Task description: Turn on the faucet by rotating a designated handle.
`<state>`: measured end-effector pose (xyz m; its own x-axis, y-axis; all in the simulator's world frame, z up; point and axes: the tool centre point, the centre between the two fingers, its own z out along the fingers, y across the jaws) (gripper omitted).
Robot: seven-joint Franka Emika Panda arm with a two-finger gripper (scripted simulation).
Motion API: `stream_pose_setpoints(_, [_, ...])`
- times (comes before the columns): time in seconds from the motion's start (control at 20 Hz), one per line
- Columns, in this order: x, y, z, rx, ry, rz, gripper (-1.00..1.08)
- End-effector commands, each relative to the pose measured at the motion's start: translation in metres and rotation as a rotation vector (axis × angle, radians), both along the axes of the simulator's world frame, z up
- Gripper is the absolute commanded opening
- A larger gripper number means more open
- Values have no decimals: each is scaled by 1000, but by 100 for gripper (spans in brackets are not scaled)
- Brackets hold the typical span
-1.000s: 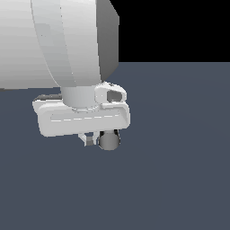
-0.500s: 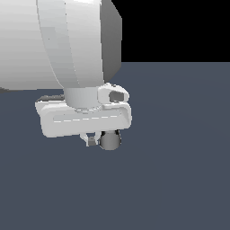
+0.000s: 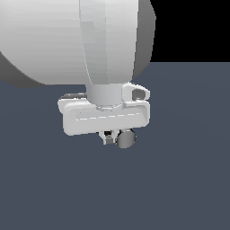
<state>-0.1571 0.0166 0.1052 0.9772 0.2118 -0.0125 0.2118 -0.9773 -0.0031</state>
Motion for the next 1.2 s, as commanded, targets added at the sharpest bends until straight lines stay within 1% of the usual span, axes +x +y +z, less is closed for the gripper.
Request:
stream_pose_setpoints(0.0, [15, -20, -3, 0, -13, -20, -100])
stream_pose_setpoints(1.05, [42, -115, -3, -1, -13, -20, -100])
stream_pose_setpoints(1.1, [42, -115, -3, -1, -13, -20, -100])
stream_pose_setpoints(1.15, [42, -103, 0, 1, -16, -5, -100])
